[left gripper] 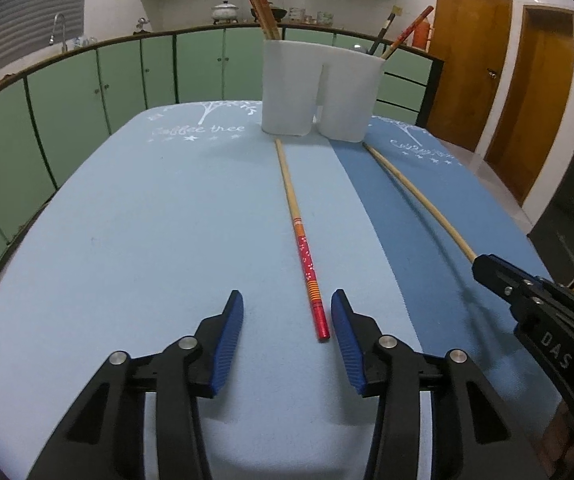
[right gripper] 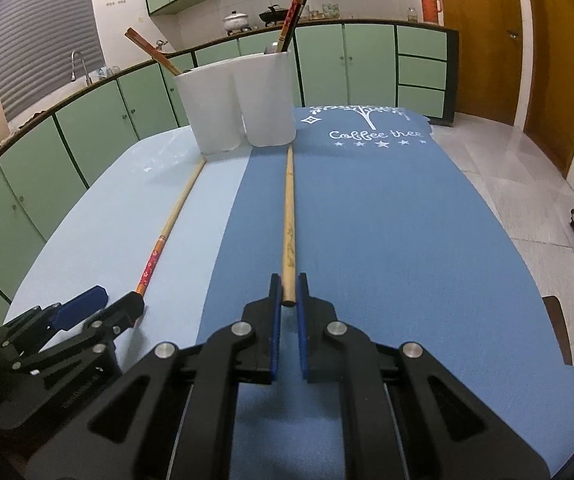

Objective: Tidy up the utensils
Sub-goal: 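Close the left gripper on the red-patterned chopstick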

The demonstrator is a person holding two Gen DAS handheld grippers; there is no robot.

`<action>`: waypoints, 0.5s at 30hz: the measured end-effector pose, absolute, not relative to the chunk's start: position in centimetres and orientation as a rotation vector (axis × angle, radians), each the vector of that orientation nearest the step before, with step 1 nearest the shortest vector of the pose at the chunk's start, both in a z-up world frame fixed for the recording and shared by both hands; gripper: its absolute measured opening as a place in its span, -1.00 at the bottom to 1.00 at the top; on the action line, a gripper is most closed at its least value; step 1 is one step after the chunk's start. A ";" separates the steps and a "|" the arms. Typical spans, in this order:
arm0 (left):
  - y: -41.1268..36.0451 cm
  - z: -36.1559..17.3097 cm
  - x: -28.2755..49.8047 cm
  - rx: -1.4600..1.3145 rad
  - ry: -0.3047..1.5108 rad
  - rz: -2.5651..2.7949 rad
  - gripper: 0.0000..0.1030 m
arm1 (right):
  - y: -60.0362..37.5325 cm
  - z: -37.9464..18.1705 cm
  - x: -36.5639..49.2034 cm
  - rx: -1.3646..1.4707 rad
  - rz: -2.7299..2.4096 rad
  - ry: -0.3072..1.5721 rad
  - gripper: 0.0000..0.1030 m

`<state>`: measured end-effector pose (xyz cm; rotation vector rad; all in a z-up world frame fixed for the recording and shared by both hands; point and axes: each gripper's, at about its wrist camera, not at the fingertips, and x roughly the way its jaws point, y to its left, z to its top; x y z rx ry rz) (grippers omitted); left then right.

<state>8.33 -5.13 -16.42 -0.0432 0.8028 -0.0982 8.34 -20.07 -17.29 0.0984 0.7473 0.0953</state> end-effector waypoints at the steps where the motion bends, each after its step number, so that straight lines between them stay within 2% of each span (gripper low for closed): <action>1: -5.2 -16.4 8.3 -0.040 0.804 -0.093 -0.12 | -20.0 -17.2 8.3 0.095 0.097 0.745 -0.88; 3: -5.5 -16.5 8.3 -0.034 0.805 -0.083 -0.12 | -20.0 -17.1 8.2 0.091 0.098 0.741 -0.88; 4: -5.7 -16.5 8.3 -0.025 0.804 -0.080 -0.21 | -20.0 -17.1 8.1 0.090 0.098 0.739 -0.88; 5: -5.7 -16.5 8.3 -0.022 0.806 -0.082 -0.41 | -20.0 -17.1 8.1 0.089 0.099 0.739 -0.88; 6: -5.7 -16.5 8.2 -0.020 0.807 -0.084 -0.50 | -20.0 -17.0 8.1 0.089 0.100 0.739 -0.88; 8: -5.8 -16.5 8.2 -0.020 0.806 -0.092 -0.82 | -20.0 -16.9 8.1 0.088 0.101 0.738 -0.88; 10: -5.7 -16.5 8.2 -0.023 0.807 -0.091 -0.89 | -20.0 -16.8 8.1 0.081 0.101 0.736 -0.88; 15: -5.4 -16.3 8.3 -0.039 0.811 -0.106 -0.89 | -19.8 -16.6 8.2 0.050 0.089 0.740 -0.88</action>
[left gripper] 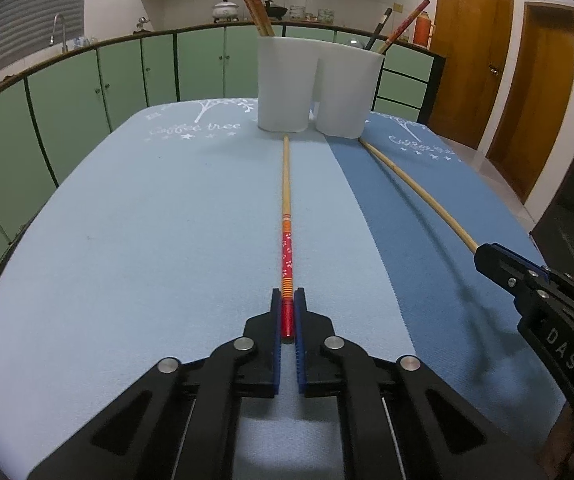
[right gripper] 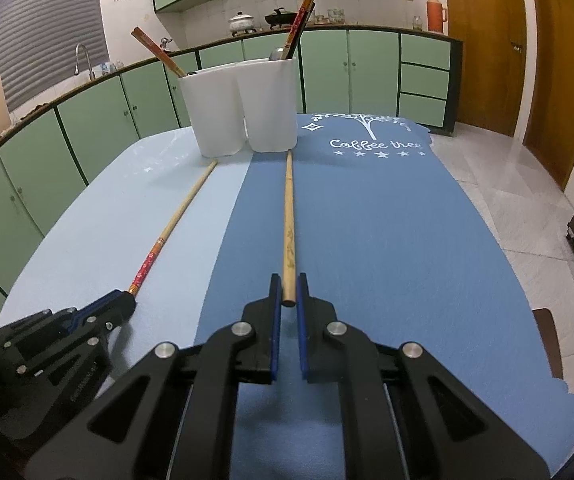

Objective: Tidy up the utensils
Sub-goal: 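Close the left gripper on the red-patterned chopstick, then lift the red-patterned chopstick with the left gripper while the right carries the wooden one into the holder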

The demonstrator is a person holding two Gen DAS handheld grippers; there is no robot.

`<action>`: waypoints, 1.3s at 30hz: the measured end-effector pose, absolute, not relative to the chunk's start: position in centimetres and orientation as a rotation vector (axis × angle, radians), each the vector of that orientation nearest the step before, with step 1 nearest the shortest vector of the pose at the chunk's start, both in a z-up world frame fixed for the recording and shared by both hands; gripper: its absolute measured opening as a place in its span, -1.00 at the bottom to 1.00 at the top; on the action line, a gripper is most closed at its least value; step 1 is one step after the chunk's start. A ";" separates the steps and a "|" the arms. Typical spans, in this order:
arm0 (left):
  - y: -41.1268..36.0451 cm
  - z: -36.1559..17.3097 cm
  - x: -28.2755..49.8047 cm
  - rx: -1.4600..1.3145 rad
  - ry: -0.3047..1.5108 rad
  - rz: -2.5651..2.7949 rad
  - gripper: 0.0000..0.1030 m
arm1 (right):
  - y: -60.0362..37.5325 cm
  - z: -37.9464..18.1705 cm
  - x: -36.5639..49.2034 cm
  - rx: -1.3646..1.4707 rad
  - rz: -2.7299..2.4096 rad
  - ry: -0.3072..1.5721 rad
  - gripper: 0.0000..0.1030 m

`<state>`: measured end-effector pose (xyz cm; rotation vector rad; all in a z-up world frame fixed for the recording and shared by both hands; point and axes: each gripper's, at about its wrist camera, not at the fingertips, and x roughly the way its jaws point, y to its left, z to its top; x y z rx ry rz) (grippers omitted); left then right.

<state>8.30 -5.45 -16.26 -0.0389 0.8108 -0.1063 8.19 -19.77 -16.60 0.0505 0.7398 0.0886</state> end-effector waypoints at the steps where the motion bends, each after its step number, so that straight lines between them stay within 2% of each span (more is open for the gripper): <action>1: -5.4 -16.1 8.3 -0.036 0.808 -0.109 -0.89 | -19.7 -16.5 8.2 0.037 0.084 0.741 -0.88; 19: -4.9 -11.8 7.0 0.060 0.693 -0.094 -0.89 | -19.5 -14.7 8.0 0.008 0.096 0.712 -0.88; 39: -3.9 -4.7 6.9 0.033 0.574 -0.117 -0.89 | -20.5 -7.3 6.8 0.009 0.163 0.565 -0.88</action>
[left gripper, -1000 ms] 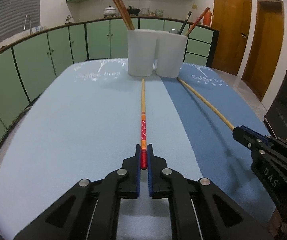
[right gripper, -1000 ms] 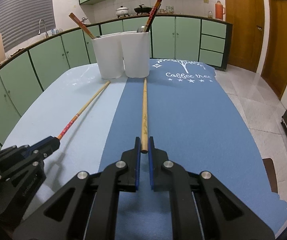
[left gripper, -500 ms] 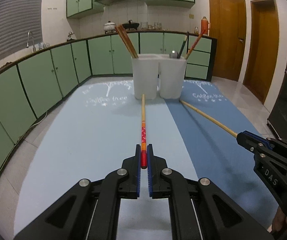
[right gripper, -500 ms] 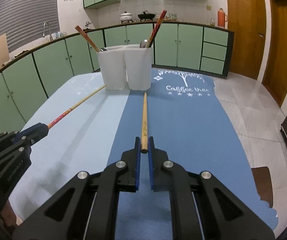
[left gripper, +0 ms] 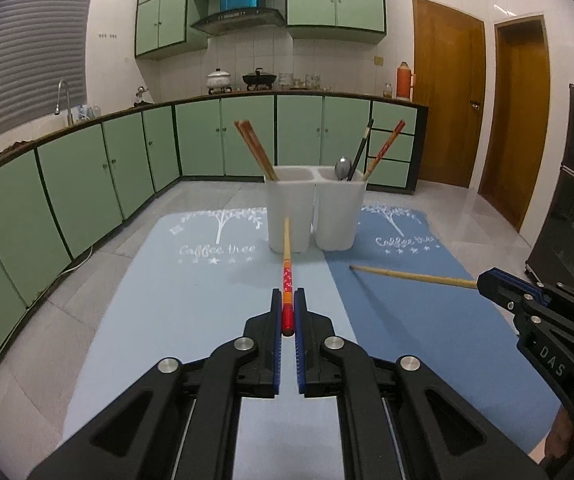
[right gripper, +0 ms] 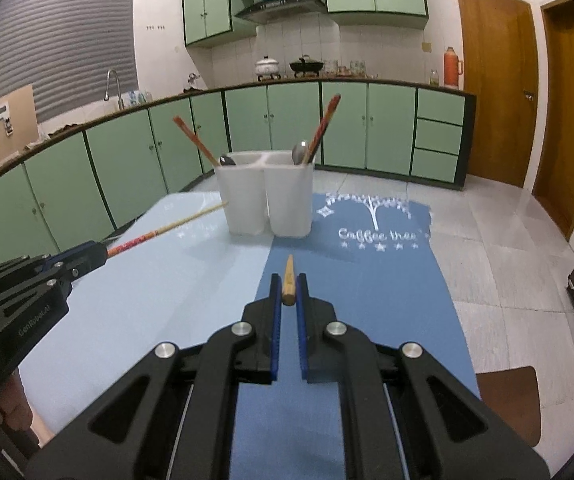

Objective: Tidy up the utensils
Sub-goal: 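Lift the red-patterned chopstick with the left gripper while the right carries the wooden one into the holder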

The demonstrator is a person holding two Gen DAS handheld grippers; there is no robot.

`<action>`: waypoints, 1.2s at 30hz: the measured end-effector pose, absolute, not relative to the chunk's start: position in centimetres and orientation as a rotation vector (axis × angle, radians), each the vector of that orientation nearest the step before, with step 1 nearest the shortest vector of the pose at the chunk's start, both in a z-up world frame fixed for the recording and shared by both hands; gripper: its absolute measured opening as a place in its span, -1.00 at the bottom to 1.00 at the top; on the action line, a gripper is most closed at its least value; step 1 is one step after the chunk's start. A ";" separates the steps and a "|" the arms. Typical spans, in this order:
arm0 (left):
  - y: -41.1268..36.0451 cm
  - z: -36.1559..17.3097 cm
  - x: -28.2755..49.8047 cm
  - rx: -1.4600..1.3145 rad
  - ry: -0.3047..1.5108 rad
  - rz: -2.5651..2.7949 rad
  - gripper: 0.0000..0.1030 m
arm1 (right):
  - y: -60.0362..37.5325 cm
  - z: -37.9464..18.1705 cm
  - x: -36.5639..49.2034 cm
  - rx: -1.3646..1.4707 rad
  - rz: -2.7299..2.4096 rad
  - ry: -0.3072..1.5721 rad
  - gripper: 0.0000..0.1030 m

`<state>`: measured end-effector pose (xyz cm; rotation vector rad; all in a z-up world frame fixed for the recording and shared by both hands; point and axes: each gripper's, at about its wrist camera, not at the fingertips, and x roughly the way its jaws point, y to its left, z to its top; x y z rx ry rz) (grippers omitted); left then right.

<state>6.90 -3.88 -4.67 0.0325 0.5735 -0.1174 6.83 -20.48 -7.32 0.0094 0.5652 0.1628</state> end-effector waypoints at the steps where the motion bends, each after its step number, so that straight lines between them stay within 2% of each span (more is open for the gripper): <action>1: -3.9 -4.5 6.9 0.032 0.572 -0.120 -0.89 | -20.5 -7.1 6.8 0.010 0.164 0.560 -0.88; 13: -1.8 -9.5 8.4 -0.080 0.735 -0.145 -0.89 | -19.8 -9.3 6.8 0.008 0.165 0.620 -0.88; 36: -1.0 -0.4 9.4 -0.054 0.553 -0.162 -0.89 | -20.1 -1.9 9.5 0.016 0.214 0.472 -0.88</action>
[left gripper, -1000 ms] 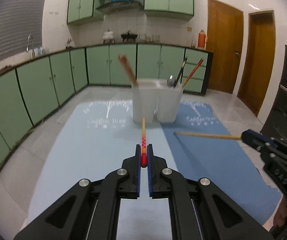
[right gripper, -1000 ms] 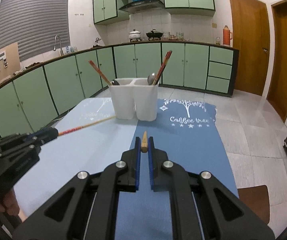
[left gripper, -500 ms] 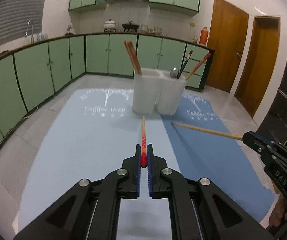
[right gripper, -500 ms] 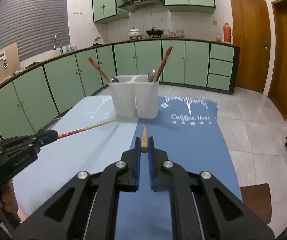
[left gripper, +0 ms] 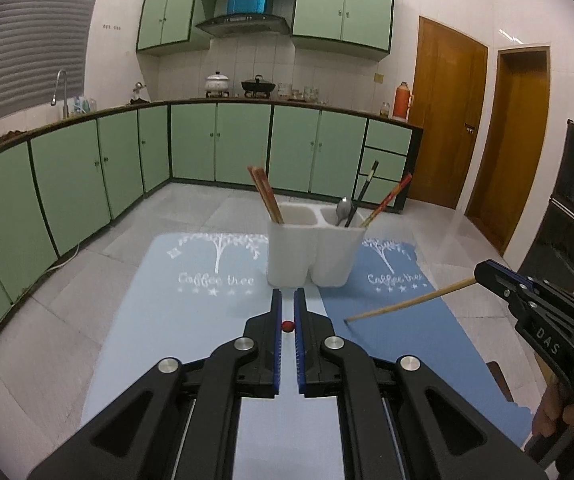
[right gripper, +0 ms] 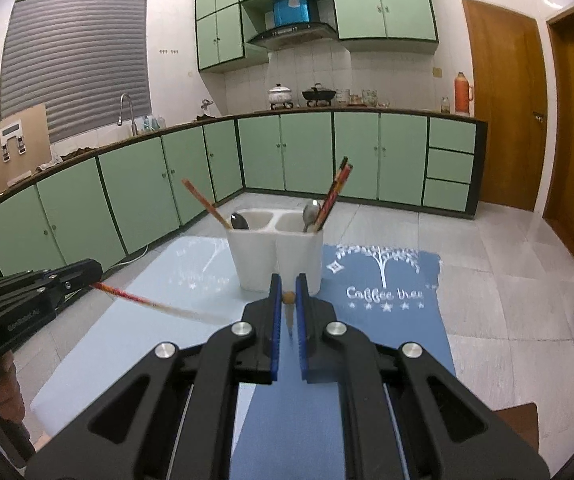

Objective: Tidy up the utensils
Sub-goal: 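Lift the red-patterned chopstick with the left gripper while the right carries the wooden one into the holder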

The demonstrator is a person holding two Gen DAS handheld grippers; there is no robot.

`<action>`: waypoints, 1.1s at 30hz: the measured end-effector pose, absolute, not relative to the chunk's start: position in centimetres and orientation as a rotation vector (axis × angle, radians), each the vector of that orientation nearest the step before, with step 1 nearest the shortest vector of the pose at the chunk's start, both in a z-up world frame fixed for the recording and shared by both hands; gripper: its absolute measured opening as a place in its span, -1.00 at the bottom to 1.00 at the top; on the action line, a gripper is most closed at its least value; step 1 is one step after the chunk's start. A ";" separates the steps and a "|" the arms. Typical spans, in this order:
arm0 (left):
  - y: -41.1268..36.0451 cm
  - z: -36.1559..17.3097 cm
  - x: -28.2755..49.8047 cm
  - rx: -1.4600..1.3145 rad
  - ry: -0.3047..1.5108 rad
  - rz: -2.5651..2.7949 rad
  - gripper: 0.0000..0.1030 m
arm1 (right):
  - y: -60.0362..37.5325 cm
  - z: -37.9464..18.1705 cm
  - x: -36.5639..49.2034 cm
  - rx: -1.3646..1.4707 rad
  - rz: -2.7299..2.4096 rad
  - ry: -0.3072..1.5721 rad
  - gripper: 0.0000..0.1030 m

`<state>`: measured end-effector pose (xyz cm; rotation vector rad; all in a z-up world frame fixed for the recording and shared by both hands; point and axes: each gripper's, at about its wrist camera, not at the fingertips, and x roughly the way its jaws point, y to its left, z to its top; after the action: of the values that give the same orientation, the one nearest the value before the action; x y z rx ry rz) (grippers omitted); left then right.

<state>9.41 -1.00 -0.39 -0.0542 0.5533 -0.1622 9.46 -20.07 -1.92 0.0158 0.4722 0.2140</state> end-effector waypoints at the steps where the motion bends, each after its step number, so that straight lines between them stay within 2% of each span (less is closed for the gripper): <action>1: -1.0 -0.3 9.4 -0.054 0.551 -0.163 -0.89 | -20.0 -1.6 9.7 0.018 0.218 0.471 -0.88; 20: -2.1 3.1 13.0 -0.005 0.494 -0.219 -0.90 | -19.8 3.9 15.1 0.030 0.345 0.494 -0.88; 33: -2.2 9.3 14.0 0.024 0.371 -0.236 -0.90 | -20.0 11.7 18.3 -0.026 0.376 0.380 -0.88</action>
<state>14.04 -2.17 9.28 0.0244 0.3711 -0.2361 18.35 -20.00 11.70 -0.0257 0.3796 0.3764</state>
